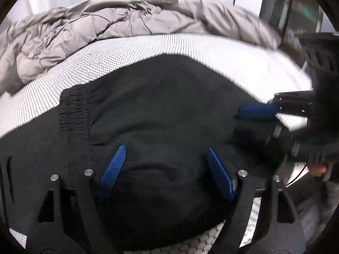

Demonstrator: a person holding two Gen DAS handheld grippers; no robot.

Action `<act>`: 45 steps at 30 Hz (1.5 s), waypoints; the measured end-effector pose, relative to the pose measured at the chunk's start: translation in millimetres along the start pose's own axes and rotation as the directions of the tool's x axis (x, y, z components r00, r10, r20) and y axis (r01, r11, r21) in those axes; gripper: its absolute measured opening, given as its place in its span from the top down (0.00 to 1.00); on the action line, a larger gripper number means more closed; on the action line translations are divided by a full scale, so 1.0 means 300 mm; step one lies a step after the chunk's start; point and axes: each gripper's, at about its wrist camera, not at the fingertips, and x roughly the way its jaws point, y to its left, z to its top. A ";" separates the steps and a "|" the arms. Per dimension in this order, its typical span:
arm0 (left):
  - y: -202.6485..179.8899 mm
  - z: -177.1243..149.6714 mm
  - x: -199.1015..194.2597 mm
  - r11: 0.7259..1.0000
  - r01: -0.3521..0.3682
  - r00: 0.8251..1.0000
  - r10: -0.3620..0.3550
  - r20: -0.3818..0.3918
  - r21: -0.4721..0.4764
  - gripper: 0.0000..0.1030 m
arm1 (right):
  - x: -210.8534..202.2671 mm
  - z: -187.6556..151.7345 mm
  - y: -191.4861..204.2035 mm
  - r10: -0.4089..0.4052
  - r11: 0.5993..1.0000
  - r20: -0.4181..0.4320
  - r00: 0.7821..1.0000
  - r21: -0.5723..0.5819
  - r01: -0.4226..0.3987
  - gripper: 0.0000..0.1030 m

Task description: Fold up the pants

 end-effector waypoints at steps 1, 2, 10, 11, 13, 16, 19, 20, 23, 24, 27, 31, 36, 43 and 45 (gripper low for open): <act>-0.018 -0.010 0.008 0.999 -0.014 1.000 0.015 -0.022 0.035 0.25 | 0.041 -0.019 0.023 -0.013 0.999 -0.039 0.999 -0.031 0.012 0.61; -0.019 -0.021 0.016 0.998 -0.019 0.999 0.022 -0.045 0.061 0.26 | 0.075 -0.037 0.038 -0.039 0.997 -0.060 0.997 -0.064 0.036 0.61; 0.096 -0.132 -0.062 1.000 -0.007 0.999 0.007 -0.033 0.002 0.25 | 0.014 -0.074 -0.071 -0.146 0.988 -0.074 0.986 -0.067 0.142 0.61; 0.108 -0.131 -0.077 1.000 -0.004 1.000 0.004 -0.023 -0.009 0.26 | -0.001 -0.072 -0.088 -0.126 0.991 -0.072 0.989 -0.044 0.123 0.61; 0.124 -0.120 -0.109 1.000 -0.003 1.000 0.003 -0.004 -0.031 0.26 | -0.025 -0.052 -0.092 -0.107 0.994 -0.045 0.993 -0.013 0.107 0.60; 0.133 -0.078 -0.168 0.998 0.019 0.998 -0.015 0.062 -0.055 0.26 | -0.031 -0.003 -0.047 -0.081 0.997 0.019 0.997 -0.016 0.081 0.60; 0.117 -0.006 -0.167 0.998 0.057 0.994 -0.053 0.095 -0.040 0.26 | 0.034 0.048 -0.002 -0.058 0.998 0.004 0.998 -0.030 0.058 0.60; 0.105 0.028 -0.144 0.997 0.076 0.994 -0.073 0.082 -0.029 0.29 | 0.059 0.057 0.014 -0.061 0.997 -0.013 0.998 -0.037 0.061 0.60; 0.059 0.082 -0.024 0.983 0.180 0.982 -0.178 -0.055 0.036 0.51 | 0.143 0.053 0.013 -0.041 0.999 -0.067 0.997 -0.038 0.039 0.60; 0.050 0.083 0.005 0.981 0.187 0.979 -0.182 -0.094 0.053 0.56 | 0.162 0.048 0.016 -0.049 0.997 -0.072 0.996 -0.056 0.045 0.60; 0.061 0.037 0.048 0.983 0.158 0.983 -0.147 -0.113 0.096 0.68 | 0.161 0.041 -0.002 -0.076 0.994 -0.077 0.994 -0.084 0.069 0.60; 0.121 0.005 -0.008 0.981 0.174 0.982 -0.167 -0.086 0.084 0.73 | 0.106 0.009 -0.075 -0.130 0.990 -0.073 0.989 -0.059 0.126 0.60; 0.103 0.030 -0.054 0.987 0.143 0.989 -0.139 -0.055 0.074 0.71 | 0.078 0.045 -0.034 -0.160 0.983 -0.041 0.986 -0.093 0.156 0.60; 0.188 0.111 0.100 0.997 0.073 0.991 -0.075 -0.108 -0.019 0.56 | 0.230 0.156 0.000 -0.095 0.993 -0.100 0.990 -0.076 0.087 0.60; 0.216 0.102 0.107 0.996 0.078 0.991 -0.083 -0.110 -0.044 0.61 | 0.263 0.135 -0.020 -0.133 0.987 -0.130 0.982 -0.104 0.120 0.60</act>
